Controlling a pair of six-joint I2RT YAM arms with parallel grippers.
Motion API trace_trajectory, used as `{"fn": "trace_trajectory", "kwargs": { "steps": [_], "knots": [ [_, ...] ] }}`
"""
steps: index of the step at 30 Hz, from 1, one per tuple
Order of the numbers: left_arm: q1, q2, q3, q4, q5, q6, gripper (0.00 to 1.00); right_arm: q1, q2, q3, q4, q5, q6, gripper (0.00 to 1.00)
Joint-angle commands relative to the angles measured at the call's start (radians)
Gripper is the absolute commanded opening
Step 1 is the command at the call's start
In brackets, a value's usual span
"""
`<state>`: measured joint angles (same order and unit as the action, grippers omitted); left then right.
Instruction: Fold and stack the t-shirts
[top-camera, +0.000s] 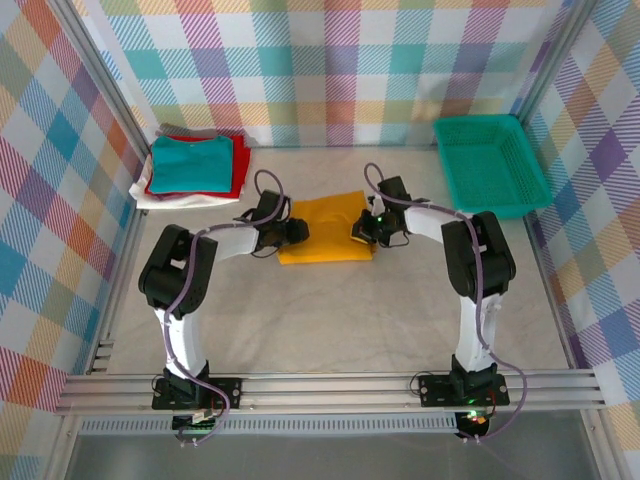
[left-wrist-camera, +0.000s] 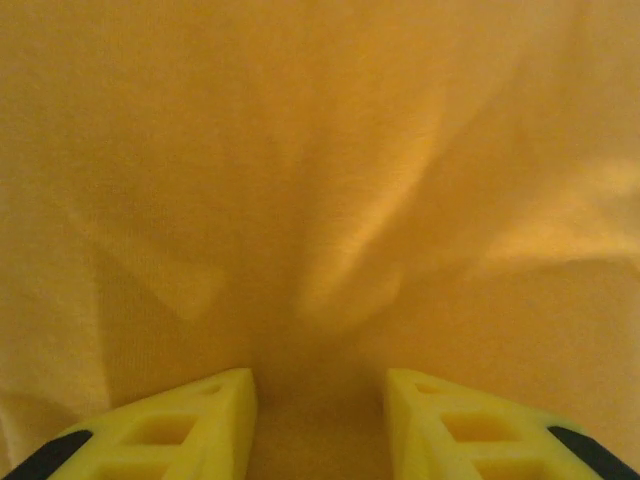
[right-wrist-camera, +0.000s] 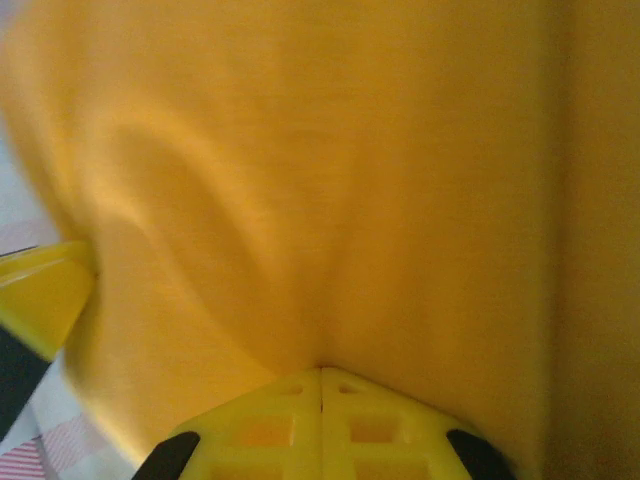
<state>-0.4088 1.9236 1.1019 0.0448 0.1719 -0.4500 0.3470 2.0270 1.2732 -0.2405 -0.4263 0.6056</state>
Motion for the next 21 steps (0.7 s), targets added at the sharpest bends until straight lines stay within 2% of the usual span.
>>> {"fn": "trace_trajectory", "kwargs": {
  "steps": [1, 5, 8, 10, 12, 15, 18, 21],
  "knots": [
    [0.011, -0.039, -0.027, 0.093, -0.007, -0.038, 0.4, -0.006, 0.004, -0.011, 0.048, 0.014, 0.015, 0.06],
    [0.024, -0.165, -0.048, 0.047, -0.053, -0.05, 0.45, -0.005, -0.062, -0.002, 0.008, 0.019, -0.003, 0.11],
    [0.074, -0.247, -0.065, 0.006, -0.052, -0.101, 0.54, -0.012, -0.111, 0.034, -0.061, 0.024, -0.028, 0.24],
    [0.122, -0.259, -0.038, -0.09, -0.044, -0.125, 0.6, -0.027, -0.13, 0.047, -0.094, 0.027, -0.019, 0.34],
    [0.154, -0.237, 0.008, -0.192, -0.015, -0.116, 0.61, -0.041, -0.134, 0.059, -0.12, 0.027, -0.015, 0.4],
    [0.166, -0.177, 0.069, -0.288, 0.02, -0.078, 0.67, -0.045, -0.134, 0.058, -0.121, 0.025, -0.013, 0.41],
    [0.163, -0.112, 0.098, -0.3, 0.056, -0.076, 0.7, -0.046, -0.131, 0.048, -0.102, 0.014, -0.002, 0.41],
    [0.129, -0.061, 0.135, -0.33, 0.026, -0.064, 0.7, -0.045, -0.129, 0.034, -0.087, 0.012, 0.003, 0.41]
  ]
}}
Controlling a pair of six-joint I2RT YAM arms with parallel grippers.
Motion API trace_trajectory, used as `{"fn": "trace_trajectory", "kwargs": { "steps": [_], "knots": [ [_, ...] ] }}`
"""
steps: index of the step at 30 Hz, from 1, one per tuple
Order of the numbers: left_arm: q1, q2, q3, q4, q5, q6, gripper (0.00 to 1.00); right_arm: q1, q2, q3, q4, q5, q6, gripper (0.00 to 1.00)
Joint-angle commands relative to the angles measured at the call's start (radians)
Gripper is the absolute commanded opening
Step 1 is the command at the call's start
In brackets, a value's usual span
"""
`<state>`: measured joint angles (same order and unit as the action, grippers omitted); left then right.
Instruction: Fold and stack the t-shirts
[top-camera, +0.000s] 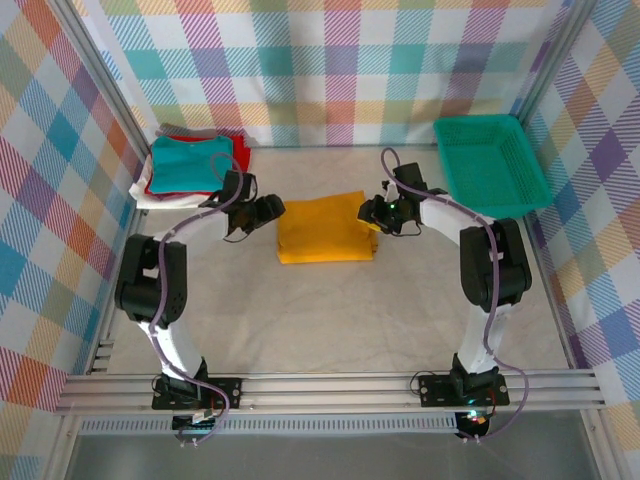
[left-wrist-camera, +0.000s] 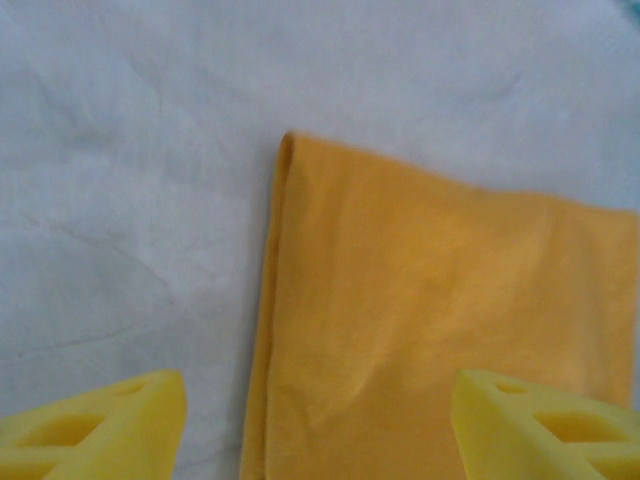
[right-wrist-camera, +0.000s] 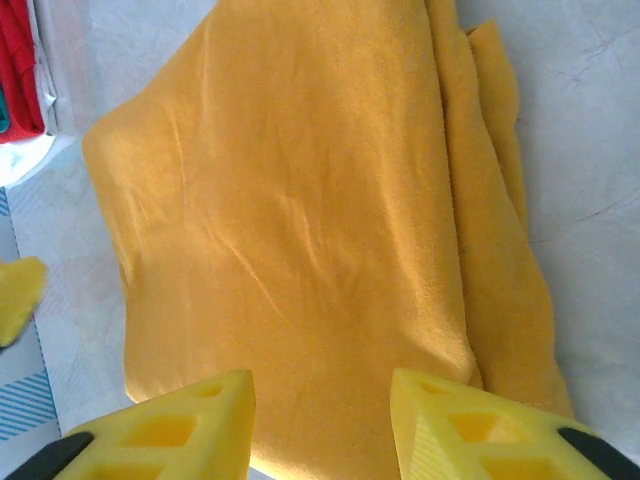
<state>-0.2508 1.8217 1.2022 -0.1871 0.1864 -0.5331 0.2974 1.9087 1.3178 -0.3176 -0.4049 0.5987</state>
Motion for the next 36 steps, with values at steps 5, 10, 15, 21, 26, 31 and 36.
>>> {"fn": "trace_trajectory", "kwargs": {
  "steps": [5, 10, 15, 21, 26, 31, 36],
  "knots": [
    [-0.07, 0.107, 0.078, -0.144, -0.02, 0.01, 0.71, 0.002, -0.014, -0.023, -0.017, -0.008, 0.0, 0.42],
    [-0.113, 0.154, 0.104, -0.134, -0.023, 0.015, 0.71, -0.004, -0.014, -0.026, -0.017, -0.013, -0.007, 0.43],
    [-0.147, 0.214, 0.138, -0.113, -0.017, 0.002, 0.67, -0.01, -0.013, -0.034, -0.013, -0.022, -0.007, 0.44],
    [-0.202, 0.271, 0.227, -0.118, -0.024, 0.0, 0.56, -0.014, -0.02, -0.054, -0.003, -0.023, -0.005, 0.44],
    [-0.245, 0.332, 0.311, -0.143, -0.064, 0.0, 0.48, -0.022, -0.031, -0.074, 0.007, -0.028, -0.002, 0.44],
    [-0.255, 0.392, 0.344, -0.129, -0.075, -0.017, 0.3, -0.039, -0.052, -0.099, 0.014, -0.033, -0.002, 0.44],
    [-0.228, 0.387, 0.345, -0.12, -0.11, -0.015, 0.0, -0.075, -0.094, -0.139, 0.018, -0.04, -0.006, 0.44]
  ]
}}
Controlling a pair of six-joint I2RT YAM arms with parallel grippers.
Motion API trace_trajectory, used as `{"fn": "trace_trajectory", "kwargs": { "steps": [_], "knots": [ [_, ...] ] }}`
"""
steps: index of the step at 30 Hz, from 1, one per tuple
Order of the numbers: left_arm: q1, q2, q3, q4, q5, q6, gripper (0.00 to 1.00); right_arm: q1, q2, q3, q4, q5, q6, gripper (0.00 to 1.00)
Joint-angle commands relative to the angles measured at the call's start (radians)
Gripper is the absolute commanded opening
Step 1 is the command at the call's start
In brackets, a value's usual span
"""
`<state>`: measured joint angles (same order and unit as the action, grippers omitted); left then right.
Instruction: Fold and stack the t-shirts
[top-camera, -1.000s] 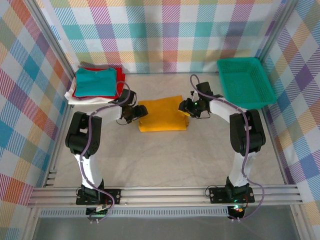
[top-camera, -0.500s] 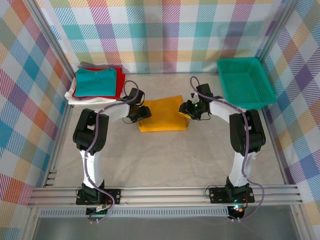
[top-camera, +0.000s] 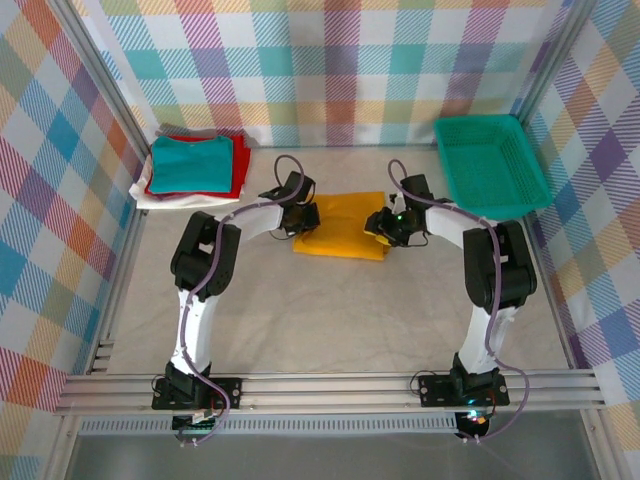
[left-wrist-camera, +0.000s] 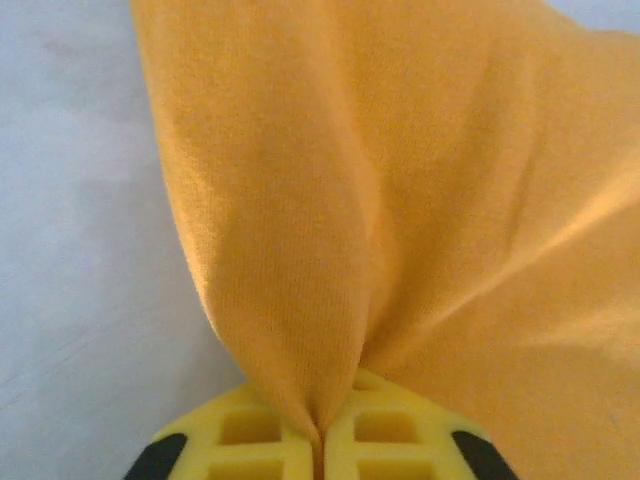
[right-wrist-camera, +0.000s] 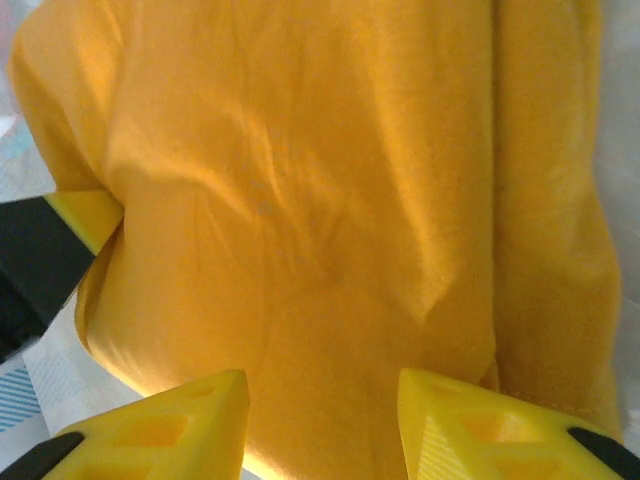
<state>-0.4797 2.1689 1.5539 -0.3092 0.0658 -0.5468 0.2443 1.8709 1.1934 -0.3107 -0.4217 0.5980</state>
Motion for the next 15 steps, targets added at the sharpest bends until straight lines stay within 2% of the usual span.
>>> {"fn": "trace_trajectory", "kwargs": {
  "steps": [1, 6, 10, 13, 15],
  "knots": [
    [0.015, 0.025, -0.01, 0.0, 0.009, 0.007, 0.0, -0.03, -0.067, -0.026, 0.013, -0.021, -0.007, 0.44],
    [0.103, -0.09, -0.065, -0.002, -0.029, 0.067, 0.0, -0.055, -0.092, -0.045, 0.008, -0.028, -0.014, 0.44],
    [0.164, -0.149, -0.045, -0.07, -0.082, 0.206, 0.0, -0.059, -0.091, -0.04, 0.036, -0.055, -0.027, 0.44],
    [0.179, -0.169, 0.006, -0.148, -0.153, 0.317, 0.0, -0.046, -0.104, -0.036, 0.084, -0.109, -0.076, 0.49],
    [0.182, -0.204, 0.006, -0.145, -0.207, 0.391, 0.0, -0.024, -0.124, -0.036, 0.117, -0.131, -0.116, 0.56]
  ]
}}
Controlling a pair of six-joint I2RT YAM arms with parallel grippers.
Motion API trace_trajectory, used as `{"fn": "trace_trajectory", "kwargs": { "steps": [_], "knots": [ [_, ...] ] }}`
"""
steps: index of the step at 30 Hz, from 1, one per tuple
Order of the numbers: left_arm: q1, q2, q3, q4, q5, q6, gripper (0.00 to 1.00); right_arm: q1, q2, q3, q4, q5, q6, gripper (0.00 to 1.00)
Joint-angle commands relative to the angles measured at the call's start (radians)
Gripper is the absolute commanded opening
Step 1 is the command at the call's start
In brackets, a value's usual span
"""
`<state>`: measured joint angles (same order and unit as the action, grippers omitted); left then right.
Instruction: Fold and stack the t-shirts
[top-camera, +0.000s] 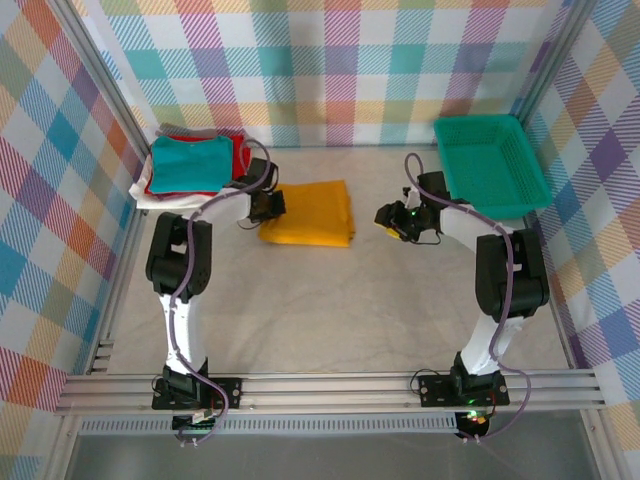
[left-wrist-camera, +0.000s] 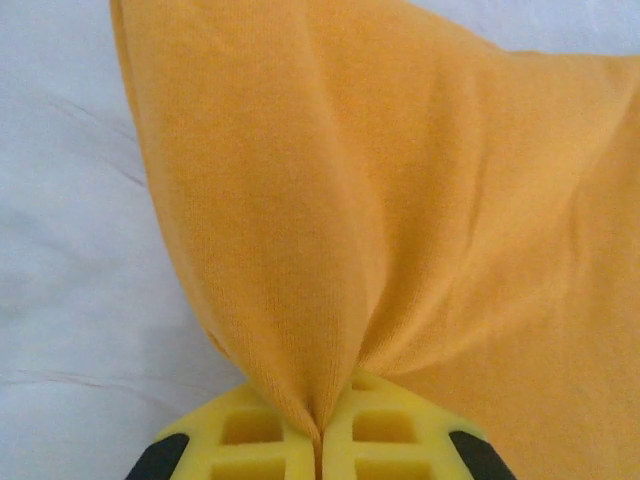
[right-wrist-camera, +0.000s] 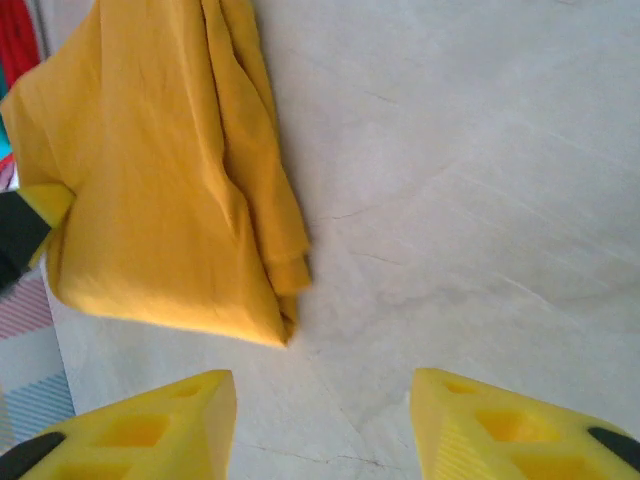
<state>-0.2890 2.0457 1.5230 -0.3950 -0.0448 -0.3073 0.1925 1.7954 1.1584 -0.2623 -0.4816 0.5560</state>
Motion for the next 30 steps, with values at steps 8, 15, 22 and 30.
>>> {"fn": "trace_trajectory", "kwargs": {
  "steps": [8, 15, 22, 30],
  "knots": [
    [0.069, -0.151, 0.095, -0.051, -0.056, 0.388, 0.0, 0.127, -0.074, 0.014, 0.237, -0.174, -0.107, 0.72],
    [0.13, -0.154, 0.164, -0.055, -0.027, 0.525, 0.0, 0.158, -0.02, 0.065, 0.292, -0.208, -0.047, 0.73],
    [0.189, -0.039, 0.394, -0.102, -0.036, 0.609, 0.0, 0.171, 0.002, 0.086, 0.277, -0.203, -0.045, 0.74],
    [0.299, 0.101, 0.725, -0.195, 0.062, 0.588, 0.0, 0.227, 0.003, 0.133, 0.199, -0.187, -0.13, 0.81]
  ]
}}
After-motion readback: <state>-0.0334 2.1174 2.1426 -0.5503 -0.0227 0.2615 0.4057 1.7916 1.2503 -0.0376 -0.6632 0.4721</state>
